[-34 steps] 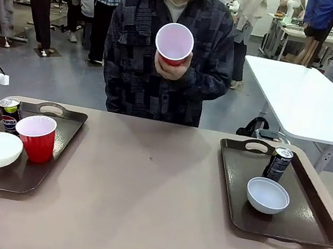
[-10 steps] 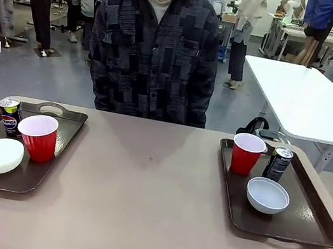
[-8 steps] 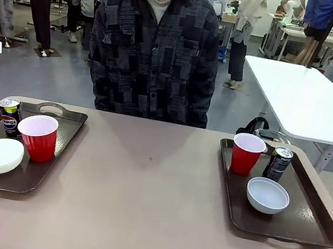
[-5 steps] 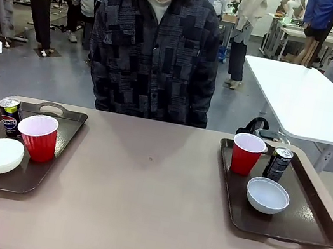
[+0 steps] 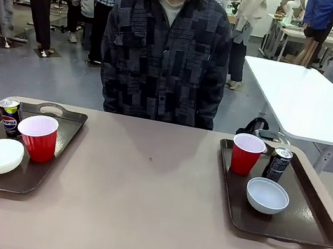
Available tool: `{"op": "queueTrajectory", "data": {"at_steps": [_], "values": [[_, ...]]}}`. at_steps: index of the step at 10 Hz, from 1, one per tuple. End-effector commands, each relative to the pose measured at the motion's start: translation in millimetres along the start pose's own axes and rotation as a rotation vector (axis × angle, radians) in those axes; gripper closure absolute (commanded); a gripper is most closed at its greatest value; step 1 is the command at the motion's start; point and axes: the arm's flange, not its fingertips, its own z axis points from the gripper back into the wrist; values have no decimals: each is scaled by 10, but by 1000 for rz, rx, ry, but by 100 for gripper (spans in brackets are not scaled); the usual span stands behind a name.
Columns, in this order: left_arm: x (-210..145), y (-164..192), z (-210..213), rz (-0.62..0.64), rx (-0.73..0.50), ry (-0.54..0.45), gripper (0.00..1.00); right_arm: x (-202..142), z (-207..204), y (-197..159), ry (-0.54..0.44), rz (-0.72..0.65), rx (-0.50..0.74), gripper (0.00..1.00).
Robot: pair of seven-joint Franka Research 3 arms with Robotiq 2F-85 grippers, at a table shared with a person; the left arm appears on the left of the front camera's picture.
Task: Prepare tableware on both trays.
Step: Pick up a Picnic Bowl from the table and place it on a Handle tray.
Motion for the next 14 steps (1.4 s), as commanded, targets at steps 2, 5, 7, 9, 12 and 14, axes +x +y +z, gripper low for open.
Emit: {"op": "queueTrajectory", "data": {"at_steps": [2,5,7,9,12,14], "values": [[113,734,257,101,-423,-12,0,-21,13,-18,4,20,3,0],[111,1306,305,181,-548,-10,0,-21,13,-18,4,20,3,0],[89,1645,295,248,-585,-23,0,-21,13,-18,4,20,3,0],[-1,1934,187,316,-639,-47,0,-21,13,-18,4,20,3,0],[-80,2099,87,354,-675,-91,0,-21,13,-18,4,20,3,0],[-94,2082,130,327,-683,-117,0,-21,13,-18,4,20,3,0]]}}
